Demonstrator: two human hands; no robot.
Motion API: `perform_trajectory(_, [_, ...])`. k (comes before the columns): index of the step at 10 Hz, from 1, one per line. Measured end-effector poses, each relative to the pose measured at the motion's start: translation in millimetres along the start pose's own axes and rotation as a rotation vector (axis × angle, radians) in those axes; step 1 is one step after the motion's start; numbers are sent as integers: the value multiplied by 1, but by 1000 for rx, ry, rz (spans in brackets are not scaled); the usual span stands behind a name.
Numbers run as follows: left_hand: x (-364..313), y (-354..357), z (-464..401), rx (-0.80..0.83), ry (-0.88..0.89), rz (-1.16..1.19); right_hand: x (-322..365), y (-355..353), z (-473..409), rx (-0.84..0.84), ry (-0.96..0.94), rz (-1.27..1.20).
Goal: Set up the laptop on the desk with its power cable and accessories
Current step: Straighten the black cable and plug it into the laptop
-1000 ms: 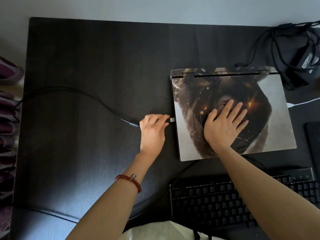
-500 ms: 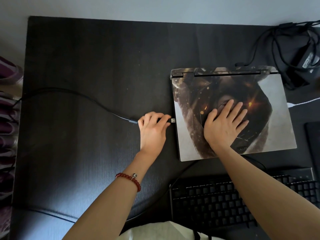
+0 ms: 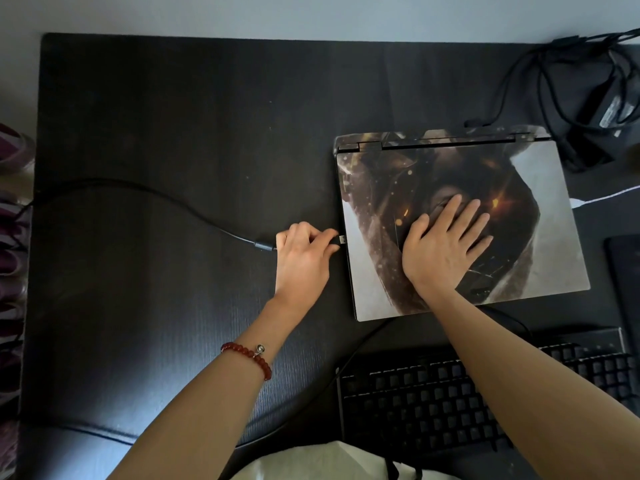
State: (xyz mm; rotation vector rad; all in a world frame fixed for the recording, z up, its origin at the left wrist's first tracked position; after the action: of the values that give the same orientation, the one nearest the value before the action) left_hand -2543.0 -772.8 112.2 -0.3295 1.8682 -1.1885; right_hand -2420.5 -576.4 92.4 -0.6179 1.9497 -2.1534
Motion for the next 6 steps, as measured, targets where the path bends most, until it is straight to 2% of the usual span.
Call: perform_trajectory(6, [2,7,-4,31,-22,62,0,2,0,-2,-1,5])
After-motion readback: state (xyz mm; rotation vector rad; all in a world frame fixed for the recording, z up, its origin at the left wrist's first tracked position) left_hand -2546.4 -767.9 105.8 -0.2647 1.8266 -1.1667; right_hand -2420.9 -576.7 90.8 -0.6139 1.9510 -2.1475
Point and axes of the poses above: each hand's wrist, its own z-axis away from the middle knuckle, its own y-axis out of the palm, x = y × z, the point moved 10 cm from there along -z, towards the middle knuckle, and after that the axes turned 4 degrees about -z, right-handed, at the moved point
